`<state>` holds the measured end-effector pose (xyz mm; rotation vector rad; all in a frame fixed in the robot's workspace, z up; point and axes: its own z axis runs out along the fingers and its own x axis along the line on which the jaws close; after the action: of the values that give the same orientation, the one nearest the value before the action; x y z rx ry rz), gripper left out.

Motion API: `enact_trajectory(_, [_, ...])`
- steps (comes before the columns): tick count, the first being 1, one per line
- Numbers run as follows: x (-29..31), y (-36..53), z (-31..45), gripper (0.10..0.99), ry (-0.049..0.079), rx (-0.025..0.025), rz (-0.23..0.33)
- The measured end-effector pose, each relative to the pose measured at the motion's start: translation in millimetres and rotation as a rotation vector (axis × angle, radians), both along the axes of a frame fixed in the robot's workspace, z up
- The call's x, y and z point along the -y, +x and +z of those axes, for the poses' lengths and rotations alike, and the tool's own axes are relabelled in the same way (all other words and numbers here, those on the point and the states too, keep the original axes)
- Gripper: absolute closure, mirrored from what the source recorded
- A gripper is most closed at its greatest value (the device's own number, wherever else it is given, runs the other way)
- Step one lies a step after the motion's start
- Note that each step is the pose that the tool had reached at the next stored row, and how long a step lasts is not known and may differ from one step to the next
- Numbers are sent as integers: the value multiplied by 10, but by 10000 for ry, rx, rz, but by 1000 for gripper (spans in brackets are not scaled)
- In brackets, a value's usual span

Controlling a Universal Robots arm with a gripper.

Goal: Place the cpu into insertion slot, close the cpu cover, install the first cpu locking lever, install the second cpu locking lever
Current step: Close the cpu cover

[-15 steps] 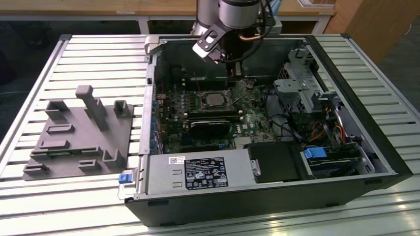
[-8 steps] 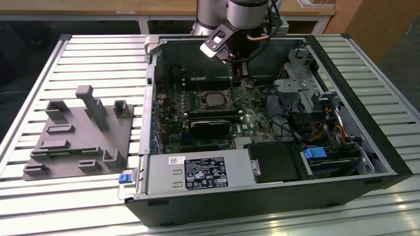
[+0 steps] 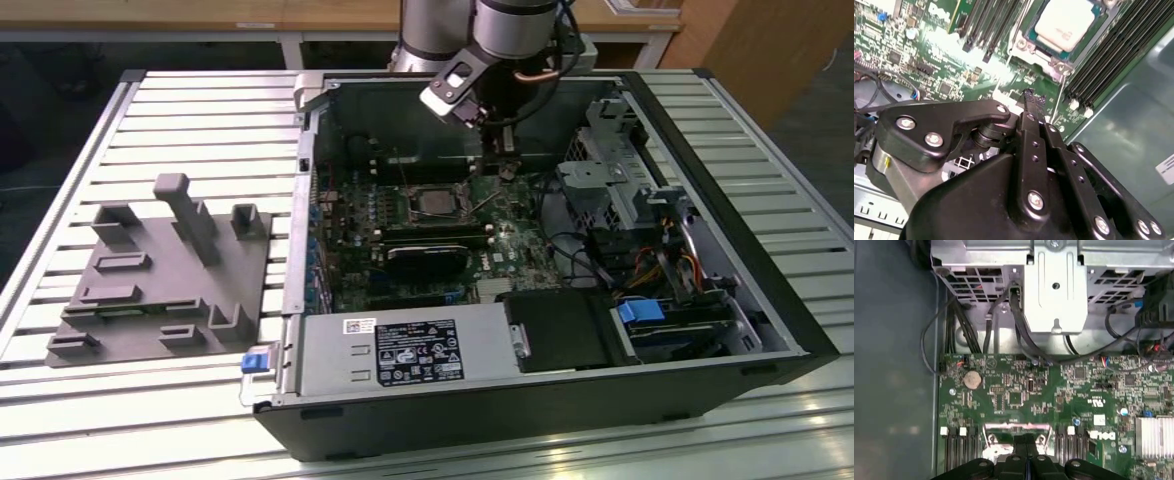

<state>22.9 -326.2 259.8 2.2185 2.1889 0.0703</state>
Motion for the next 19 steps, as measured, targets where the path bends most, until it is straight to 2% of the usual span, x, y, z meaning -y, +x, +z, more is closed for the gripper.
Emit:
enact_trajectory(7, [-52, 115, -20, 980, 2, -13, 7])
enact_trajectory(8, [-63, 165, -24, 980, 0, -24, 5])
enact_trajectory(12, [-71, 251, -28, 980, -1, -67, 6])
enact_trajectory(19, [-86, 346, -55, 980, -1, -80, 7])
